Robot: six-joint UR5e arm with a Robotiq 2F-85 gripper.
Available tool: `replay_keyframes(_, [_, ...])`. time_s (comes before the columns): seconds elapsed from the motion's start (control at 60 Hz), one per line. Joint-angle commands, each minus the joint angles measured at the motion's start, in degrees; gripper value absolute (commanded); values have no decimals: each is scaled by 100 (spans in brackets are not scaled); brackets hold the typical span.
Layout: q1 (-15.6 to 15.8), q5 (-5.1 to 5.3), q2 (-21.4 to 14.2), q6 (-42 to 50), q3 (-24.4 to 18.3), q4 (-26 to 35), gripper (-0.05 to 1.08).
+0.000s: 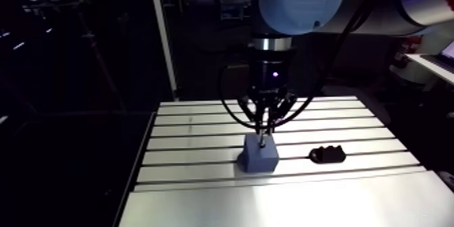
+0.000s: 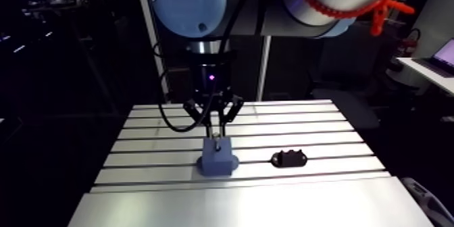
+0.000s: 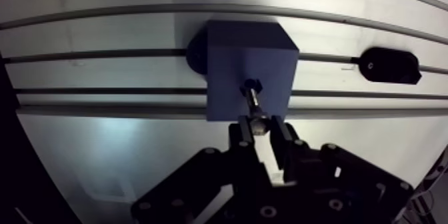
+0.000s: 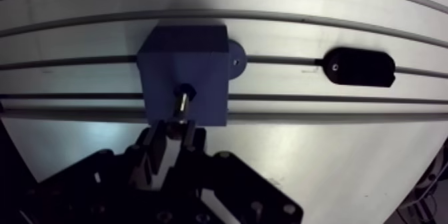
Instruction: Pick up the M10 bolt and insert it into the hex recess until seated.
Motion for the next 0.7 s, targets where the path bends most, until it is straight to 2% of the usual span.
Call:
replay_keyframes(0.017, [2,4,13,-13,-8,-28,108])
replay_keyframes(0.7, [-7,-4,4,-22,54,-28,108])
